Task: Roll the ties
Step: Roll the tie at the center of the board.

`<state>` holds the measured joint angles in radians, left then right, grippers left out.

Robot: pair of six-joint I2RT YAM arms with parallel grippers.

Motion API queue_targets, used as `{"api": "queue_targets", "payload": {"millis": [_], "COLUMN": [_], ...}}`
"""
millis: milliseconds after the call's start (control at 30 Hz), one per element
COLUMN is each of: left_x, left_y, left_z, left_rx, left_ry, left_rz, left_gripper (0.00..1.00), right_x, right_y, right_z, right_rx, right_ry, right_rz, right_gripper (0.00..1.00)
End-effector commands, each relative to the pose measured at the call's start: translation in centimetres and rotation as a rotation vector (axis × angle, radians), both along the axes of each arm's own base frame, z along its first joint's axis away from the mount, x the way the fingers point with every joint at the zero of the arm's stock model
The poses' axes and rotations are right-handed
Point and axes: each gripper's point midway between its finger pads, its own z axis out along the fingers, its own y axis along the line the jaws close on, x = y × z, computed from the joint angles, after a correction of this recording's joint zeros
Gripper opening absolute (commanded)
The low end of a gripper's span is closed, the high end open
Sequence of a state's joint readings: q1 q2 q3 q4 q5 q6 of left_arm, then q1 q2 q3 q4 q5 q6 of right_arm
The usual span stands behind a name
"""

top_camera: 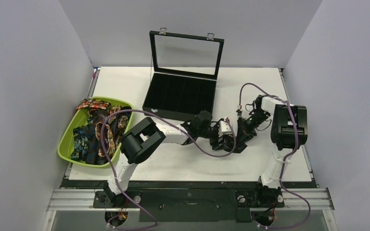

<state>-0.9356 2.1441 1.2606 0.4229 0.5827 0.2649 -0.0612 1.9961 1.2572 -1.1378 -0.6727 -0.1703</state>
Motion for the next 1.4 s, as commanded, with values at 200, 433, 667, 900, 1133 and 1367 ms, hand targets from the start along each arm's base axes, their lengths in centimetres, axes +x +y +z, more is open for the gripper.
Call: {"api": "queue_targets", "payload": {"millis": [200, 433, 667, 900, 1133, 1367], "left_x": [-0.5, -2.1, -2.0, -2.0, -2.3, -2.5], "left_y": [-2.3, 2.2, 3.9, 4.1, 4.3, 4.3], "left_z": [0.9, -4.7, -6.7, -6.9, -7.0, -7.0], "left_rx": [-0.033, 0.174, 0.256, 0.269, 0.271, 0.269], "left_ry": [0.027, 0.048, 0.02, -0.002, 0.006, 0.006], "left_rz": [-0.031, -0.004, 0.019, 0.011, 0.01, 0.001], "left_gripper": [0.39, 0.06, 0.03, 0.03, 0.03, 0.03], "right_x": [1.6, 1.3, -0.3, -0.4, 0.9, 1.3], "right_y": [-1.4, -2.0, -1.7, -0.3, 1.3, 2.0], "right_z": [-3.0, 1.3, 4.0, 0.4, 0.2, 2.7], "right_rx": [-0.162, -0.064, 0.141, 0.178, 0.269, 0.322], "right_ry": [-0.089, -0.153, -0.127, -0.056, -0.108, -0.217], "right_rz": [0.117, 0.092, -0.089, -0.213, -0.218, -0.183], "right_gripper": [0.0, 0.3, 0.7, 0.76, 0.77, 0.8]}}
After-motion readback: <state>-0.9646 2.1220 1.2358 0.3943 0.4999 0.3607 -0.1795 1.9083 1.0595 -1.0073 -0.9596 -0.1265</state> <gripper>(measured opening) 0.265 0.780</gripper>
